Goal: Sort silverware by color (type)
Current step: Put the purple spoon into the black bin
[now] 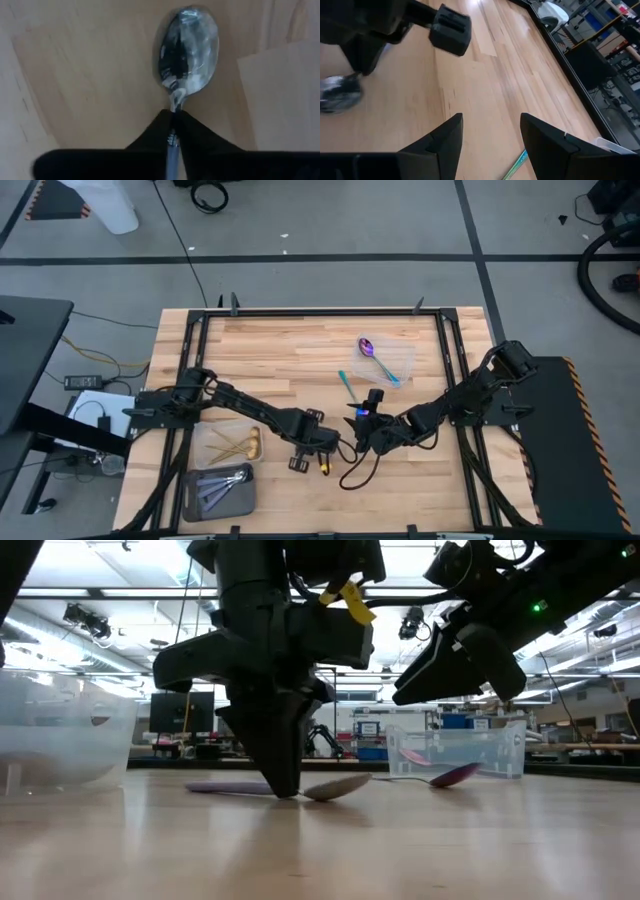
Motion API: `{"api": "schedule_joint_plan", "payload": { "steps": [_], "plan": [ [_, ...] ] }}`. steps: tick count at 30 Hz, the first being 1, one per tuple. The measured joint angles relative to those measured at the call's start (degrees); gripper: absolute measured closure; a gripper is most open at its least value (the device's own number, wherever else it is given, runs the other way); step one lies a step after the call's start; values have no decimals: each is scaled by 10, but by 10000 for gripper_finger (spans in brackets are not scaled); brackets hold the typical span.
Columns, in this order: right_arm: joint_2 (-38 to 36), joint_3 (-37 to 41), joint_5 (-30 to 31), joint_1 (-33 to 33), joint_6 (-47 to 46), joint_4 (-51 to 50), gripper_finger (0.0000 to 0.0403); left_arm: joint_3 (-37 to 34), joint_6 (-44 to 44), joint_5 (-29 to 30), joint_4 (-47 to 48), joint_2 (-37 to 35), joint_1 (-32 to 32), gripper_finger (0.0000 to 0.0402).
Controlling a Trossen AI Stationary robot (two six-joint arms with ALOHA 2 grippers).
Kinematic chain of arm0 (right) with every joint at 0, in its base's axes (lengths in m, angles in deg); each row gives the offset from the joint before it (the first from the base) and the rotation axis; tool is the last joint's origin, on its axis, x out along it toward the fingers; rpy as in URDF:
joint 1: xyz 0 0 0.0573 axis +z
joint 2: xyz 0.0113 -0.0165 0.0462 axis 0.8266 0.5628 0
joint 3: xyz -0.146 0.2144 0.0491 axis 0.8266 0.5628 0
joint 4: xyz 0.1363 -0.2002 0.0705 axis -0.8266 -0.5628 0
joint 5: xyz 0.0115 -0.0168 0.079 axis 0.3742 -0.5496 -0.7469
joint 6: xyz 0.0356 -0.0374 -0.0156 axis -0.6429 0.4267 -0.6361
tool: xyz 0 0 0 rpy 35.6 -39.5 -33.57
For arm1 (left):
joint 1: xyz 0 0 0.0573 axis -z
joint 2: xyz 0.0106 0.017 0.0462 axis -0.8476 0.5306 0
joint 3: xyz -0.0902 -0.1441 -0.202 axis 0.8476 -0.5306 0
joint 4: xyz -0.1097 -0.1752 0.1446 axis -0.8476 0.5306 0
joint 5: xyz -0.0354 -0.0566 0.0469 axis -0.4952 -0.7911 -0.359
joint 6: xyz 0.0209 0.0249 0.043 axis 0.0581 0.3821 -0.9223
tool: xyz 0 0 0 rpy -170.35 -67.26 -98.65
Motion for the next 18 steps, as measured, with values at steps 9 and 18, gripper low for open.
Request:
{"api": "schedule_joint_plan", "payload": {
  "steps": [9, 18],
  "plan": [
    [0, 0, -4, 0, -5, 0, 195, -1, 1, 19, 19, -5, 1, 393],
    [0, 0, -8, 0, -5, 0, 195, -2, 7, 53, 27, -19, 3, 401]
  ]
}}
